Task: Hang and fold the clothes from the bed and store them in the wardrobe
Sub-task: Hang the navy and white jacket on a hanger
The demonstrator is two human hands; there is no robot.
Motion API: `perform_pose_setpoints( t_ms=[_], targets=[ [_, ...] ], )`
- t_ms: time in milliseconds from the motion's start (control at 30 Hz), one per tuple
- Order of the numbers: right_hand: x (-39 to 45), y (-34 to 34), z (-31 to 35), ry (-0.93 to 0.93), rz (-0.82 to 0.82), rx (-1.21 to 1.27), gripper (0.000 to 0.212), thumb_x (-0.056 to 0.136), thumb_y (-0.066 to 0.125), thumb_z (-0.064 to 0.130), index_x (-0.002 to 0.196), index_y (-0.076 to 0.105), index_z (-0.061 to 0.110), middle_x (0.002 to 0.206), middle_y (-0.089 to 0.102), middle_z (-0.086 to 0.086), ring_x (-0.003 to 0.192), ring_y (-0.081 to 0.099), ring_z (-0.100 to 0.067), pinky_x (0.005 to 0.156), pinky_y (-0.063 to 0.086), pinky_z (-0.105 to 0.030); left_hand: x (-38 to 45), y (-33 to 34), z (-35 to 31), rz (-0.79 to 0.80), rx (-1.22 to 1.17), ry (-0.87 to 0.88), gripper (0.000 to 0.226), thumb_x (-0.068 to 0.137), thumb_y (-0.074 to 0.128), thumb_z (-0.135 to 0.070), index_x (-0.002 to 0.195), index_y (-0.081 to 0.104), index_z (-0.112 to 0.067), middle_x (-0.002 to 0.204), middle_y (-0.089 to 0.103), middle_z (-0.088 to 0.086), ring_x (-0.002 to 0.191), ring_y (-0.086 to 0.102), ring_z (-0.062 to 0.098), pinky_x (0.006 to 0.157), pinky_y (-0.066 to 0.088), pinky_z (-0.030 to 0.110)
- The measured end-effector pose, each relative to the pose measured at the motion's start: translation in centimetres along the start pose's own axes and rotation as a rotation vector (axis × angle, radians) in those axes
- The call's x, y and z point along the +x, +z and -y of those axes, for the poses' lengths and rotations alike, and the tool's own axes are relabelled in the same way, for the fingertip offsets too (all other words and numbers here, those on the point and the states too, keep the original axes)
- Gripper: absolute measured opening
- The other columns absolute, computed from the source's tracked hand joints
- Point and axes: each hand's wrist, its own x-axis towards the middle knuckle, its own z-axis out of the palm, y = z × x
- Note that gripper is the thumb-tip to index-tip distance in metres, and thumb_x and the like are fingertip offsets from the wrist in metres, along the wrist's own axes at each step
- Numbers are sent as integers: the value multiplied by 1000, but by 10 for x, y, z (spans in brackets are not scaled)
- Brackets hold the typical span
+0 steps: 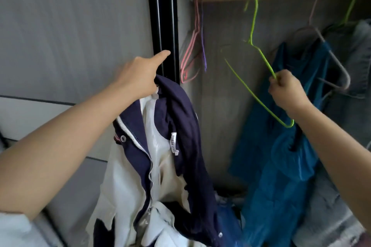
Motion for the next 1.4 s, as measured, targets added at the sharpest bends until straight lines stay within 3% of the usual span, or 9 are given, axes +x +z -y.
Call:
perform_pose_setpoints(
  t_ms=[233,500,600,733,900,1033,1167,1300,1400],
  targets=[
    [-104,-37,-109,301,-3,559,40,93,48,3,59,29,14,36,31,4,27,26,-1,31,23,-14,-48,47,-43,75,-223,-268,45,75,59,3,117,61,-14,114,62,9,105,56,28,79,41,27],
    [-163,-84,-168,520,663,319,30,94,50,21,65,44,16,51,27,-3,24,20,-2,30,14,-10,-151,61,-118,169,-168,-522,21,78,53,0,95,66,3,104,64,18,100,58,34,79,46,31],
    [-192,-94,-181,417,624,194,40,94,47,36,62,56,14,40,25,-2,21,17,-4,28,12,-11,-179,53,-135,248,-150,-610,10,78,59,-4,85,59,3,101,60,17,95,57,31,70,39,28],
    [-220,-119,-191,529,464,591,34,95,41,14,64,54,6,28,32,5,25,21,-5,32,13,-12,-206,54,-154,317,-170,-708,12,78,63,-7,87,55,-4,106,62,17,101,59,31,74,43,30],
    [-234,-147,-194,403,719,660,48,93,36,1,59,68,15,34,28,9,29,18,-2,36,13,-9,-224,80,-181,428,-180,-645,24,81,62,-4,101,60,9,113,60,23,105,58,33,84,47,36],
    [-253,-169,-192,145,1019,524,21,73,67,50,68,74,30,38,31,6,35,24,-1,36,18,-12,-240,93,-194,525,-102,-518,16,80,62,-10,89,60,3,110,61,22,100,59,34,67,41,32],
    [-263,-170,-191,69,1010,377,37,91,53,5,65,71,23,49,37,-9,41,27,-12,38,21,-13,-253,100,-202,581,-16,-379,28,82,63,-19,98,61,4,107,61,19,100,58,35,68,42,34],
    [-266,-179,-185,-11,1016,325,38,55,61,78,74,70,45,71,47,-46,68,39,-20,51,30,-18,-266,103,-203,558,23,-293,22,84,60,-16,94,61,3,104,61,20,97,58,35,65,38,31],
    [-270,-193,-173,8,970,306,33,70,63,63,76,73,32,75,49,-45,69,41,-18,54,31,-20,-275,103,-198,529,-11,-241,14,83,60,-15,78,55,-3,101,61,21,96,56,36,65,34,31]
  ],
)
